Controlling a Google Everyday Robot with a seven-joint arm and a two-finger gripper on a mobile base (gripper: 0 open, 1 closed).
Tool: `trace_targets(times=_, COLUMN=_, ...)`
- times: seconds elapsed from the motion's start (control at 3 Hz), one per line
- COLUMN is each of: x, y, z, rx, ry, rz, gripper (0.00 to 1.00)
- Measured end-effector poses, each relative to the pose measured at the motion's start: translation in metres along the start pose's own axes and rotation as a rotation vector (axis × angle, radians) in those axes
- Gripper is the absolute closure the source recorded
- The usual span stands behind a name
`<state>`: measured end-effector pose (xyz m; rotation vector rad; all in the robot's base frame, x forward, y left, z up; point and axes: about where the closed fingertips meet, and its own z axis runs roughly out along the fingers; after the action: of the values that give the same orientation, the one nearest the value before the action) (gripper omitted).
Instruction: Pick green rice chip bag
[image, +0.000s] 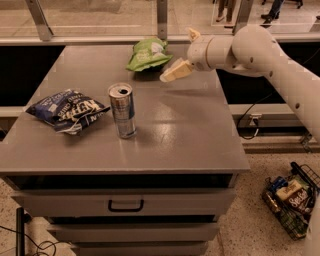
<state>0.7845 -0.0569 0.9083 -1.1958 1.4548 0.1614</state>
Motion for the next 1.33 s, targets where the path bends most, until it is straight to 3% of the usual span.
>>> trace_targets(times=0.67, x=-0.024, y=0.014, z=0.038, rx=0.052, ry=-0.117, rz=-0.157, gripper=0.00)
trace_targets(times=1.0, x=-0.038, y=0.018, z=0.050, rx=0.070, ry=-0.162, rz=-0.193, gripper=0.08)
trace_targets(times=1.33, x=-0.045, y=0.021, z=0.056, rx=0.073, ry=-0.190, rz=-0.212, gripper=0.26)
